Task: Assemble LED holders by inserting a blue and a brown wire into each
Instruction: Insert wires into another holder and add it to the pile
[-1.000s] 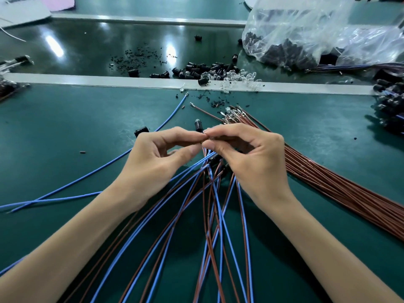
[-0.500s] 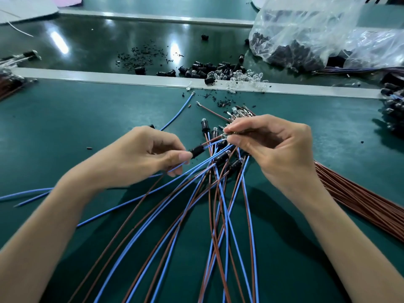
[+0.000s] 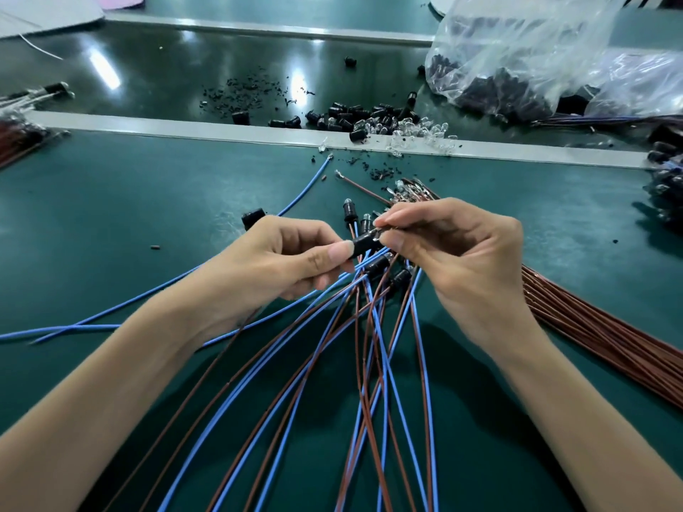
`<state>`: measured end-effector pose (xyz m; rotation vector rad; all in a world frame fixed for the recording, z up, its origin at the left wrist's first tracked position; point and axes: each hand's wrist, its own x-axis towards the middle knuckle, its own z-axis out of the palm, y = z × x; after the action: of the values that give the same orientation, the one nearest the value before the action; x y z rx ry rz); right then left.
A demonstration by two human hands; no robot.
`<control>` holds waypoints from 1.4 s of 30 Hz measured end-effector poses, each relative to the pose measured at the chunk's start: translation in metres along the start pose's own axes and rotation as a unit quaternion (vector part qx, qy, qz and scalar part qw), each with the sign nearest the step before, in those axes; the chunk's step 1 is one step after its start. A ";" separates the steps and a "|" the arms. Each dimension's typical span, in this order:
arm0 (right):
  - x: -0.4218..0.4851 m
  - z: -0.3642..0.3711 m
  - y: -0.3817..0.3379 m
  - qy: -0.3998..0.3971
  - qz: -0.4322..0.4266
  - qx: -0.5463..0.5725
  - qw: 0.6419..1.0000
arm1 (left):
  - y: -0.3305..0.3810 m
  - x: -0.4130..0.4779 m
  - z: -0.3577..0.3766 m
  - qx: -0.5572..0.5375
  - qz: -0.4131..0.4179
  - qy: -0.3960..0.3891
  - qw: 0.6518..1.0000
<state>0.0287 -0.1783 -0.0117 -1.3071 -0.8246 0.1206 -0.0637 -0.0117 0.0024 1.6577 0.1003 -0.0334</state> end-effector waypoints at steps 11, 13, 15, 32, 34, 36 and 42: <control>-0.001 0.006 -0.004 0.008 0.020 0.004 1.000 | 0.007 0.001 -0.014 0.063 0.013 -0.034 0.997; -0.003 0.008 -0.004 0.003 0.031 0.006 1.000 | 0.008 -0.002 -0.018 0.065 0.015 -0.040 0.997; -0.004 0.010 -0.004 0.005 0.041 0.008 0.999 | 0.008 -0.004 -0.018 0.062 0.017 -0.045 0.997; -0.003 0.004 -0.002 -0.022 -0.048 -0.060 0.997 | 0.005 -0.001 -0.002 0.061 0.056 0.006 0.997; -0.004 0.005 -0.003 -0.018 -0.041 -0.051 0.998 | 0.005 -0.001 0.000 0.036 0.053 0.013 0.998; -0.005 0.006 -0.004 -0.012 -0.028 -0.041 0.999 | 0.005 -0.002 0.001 0.032 0.040 0.014 0.999; -0.011 -0.001 -0.004 -0.045 -0.092 -0.167 0.981 | 0.007 -0.003 -0.001 0.056 -0.038 -0.058 0.996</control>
<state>0.0201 -0.1859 -0.0135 -1.5394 -1.0716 -0.1123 -0.0663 -0.0110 0.0093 1.7590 0.0738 -0.1970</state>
